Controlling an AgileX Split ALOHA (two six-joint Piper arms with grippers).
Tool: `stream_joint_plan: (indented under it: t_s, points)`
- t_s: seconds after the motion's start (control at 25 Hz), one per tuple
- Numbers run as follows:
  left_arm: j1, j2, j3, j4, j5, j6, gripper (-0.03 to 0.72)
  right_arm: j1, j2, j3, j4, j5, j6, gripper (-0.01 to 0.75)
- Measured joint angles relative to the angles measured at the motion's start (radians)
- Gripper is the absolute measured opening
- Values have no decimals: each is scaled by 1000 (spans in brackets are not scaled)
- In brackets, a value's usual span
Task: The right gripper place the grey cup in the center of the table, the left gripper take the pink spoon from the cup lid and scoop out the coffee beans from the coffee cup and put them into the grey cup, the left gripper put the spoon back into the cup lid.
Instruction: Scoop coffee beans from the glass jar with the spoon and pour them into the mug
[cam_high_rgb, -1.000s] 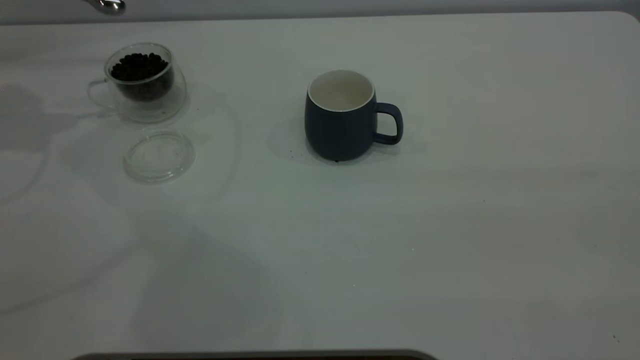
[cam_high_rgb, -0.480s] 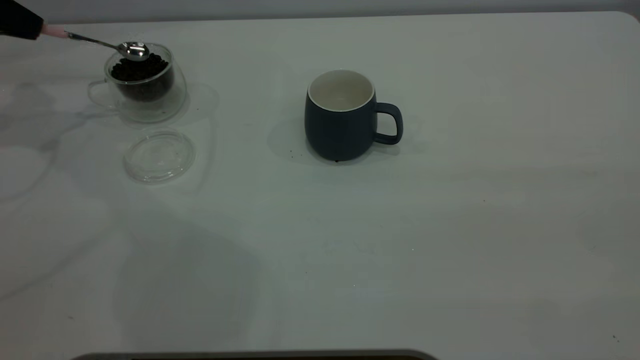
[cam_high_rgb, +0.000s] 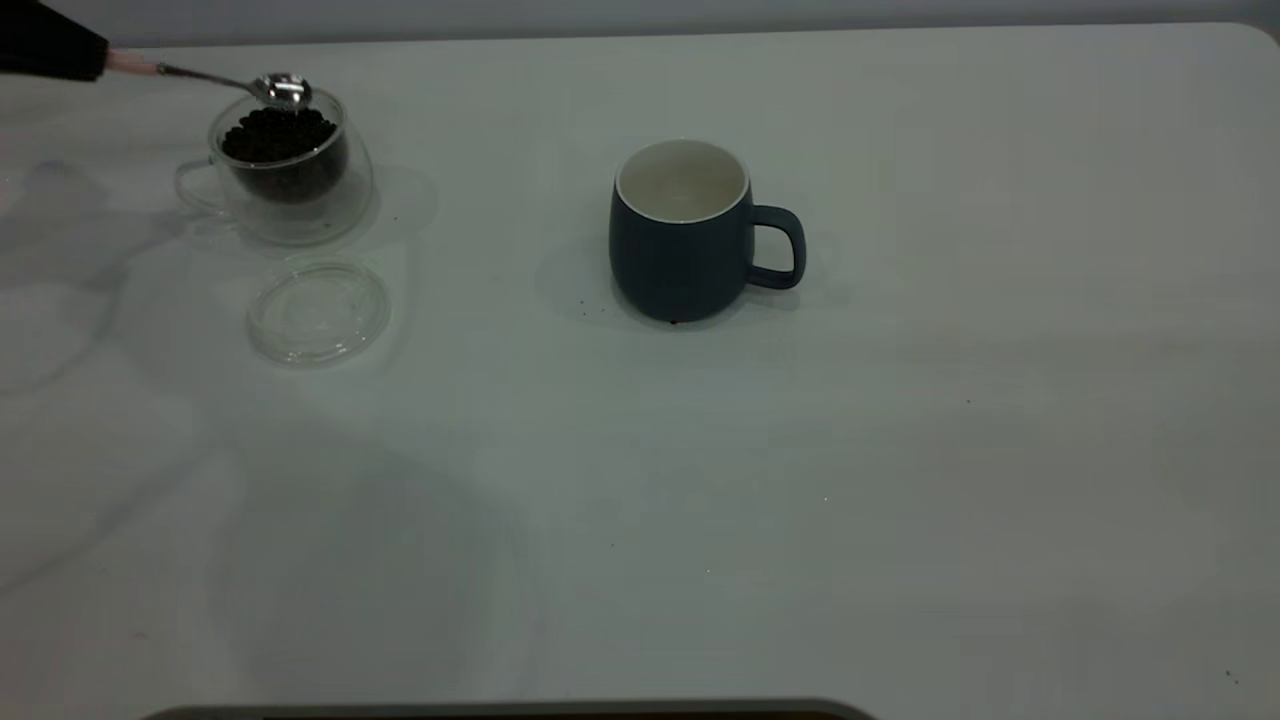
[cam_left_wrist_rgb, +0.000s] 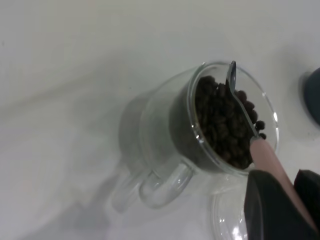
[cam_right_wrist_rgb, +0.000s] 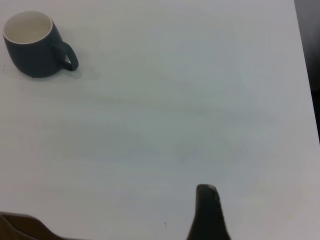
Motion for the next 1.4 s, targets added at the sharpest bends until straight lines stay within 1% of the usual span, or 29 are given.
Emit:
stream_joint_plan:
  t_s: [0.44,0.72,0.88,1.08,1.4]
  points:
    - [0,19,0,1,-1,-2,127,0,0,0,0,0,0,591]
    - [0,19,0,16,18,-20,127,0,0,0,0,0,0,591]
    - [0,19,0,66,18,-53,127,0,0,0,0,0,0,591]
    - [0,19,0,70,22,-95,127,0,0,0,0,0,0,591]
    - [0,19,0,75,35,-253,127,0,0,0,0,0,0,591]
